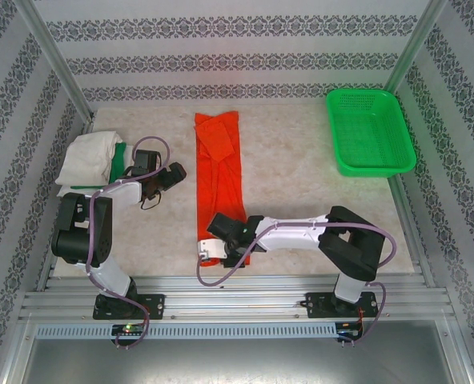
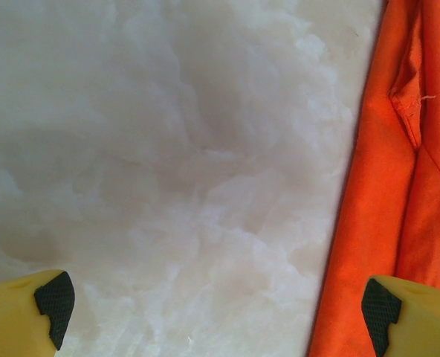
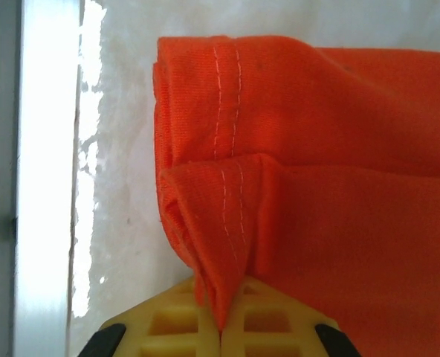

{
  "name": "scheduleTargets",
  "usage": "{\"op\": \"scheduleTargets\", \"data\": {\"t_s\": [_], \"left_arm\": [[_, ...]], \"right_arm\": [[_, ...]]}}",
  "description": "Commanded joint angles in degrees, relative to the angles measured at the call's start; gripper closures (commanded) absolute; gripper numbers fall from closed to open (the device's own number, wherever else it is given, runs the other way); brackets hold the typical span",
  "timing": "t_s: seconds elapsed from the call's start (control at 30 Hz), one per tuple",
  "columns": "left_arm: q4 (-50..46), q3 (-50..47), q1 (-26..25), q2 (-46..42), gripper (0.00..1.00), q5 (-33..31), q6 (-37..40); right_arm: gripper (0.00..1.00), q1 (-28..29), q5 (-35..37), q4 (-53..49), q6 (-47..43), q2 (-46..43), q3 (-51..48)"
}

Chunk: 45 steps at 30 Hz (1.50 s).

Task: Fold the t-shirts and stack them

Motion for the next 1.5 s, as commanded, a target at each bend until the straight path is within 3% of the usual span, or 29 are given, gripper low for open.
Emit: {"op": "scheduleTargets", "data": {"t_s": [0.0,0.27,0.47,0.63,0.93,1.1,1.23,1.47], "left_arm": [[1.31,-0.86,0.62,-0.54,0.0,0.67,0.76],[6.53,-6.6,0.75,-8.11,0.0,-3.65,8.16],[12.1,-16.04,0.8,-21.65,0.0,-6.55,14.26],[13.97,-23.69,0.8,-33.18,0.0,-7.17,17.81],[19.98,-34.68,0.86,-50.22,0.0,-1.13,26.23],[16.65,-34.99,0.89,-54.25,0.0,-0.96,29.59],[17.03,-35.37,0.88,-55.35,0.0,5.21,32.09],[11.98,-35.73,0.91,-60.15,0.0,3.65,34.54]], "right_arm": [[1.0,-0.22,0.37,-5.4,-0.2,-4.38,0.29],[1.0,-4.45,0.36,-7.1,-2.17,-12.71,1.9],[1.0,-8.96,1.86,-7.88,-6.53,-12.9,5.45],[1.0,-12.33,1.45,-7.84,-9.84,-9.2,10.2],[1.0,-16.61,1.33,-7.65,-12.62,0.23,20.16],[1.0,-19.1,1.05,-7.65,-13.59,4.53,24.67],[1.0,-20.56,0.83,-7.8,-14.29,7.94,28.66],[1.0,-22.63,-0.18,-8.83,-15.87,13.74,36.26]]}}
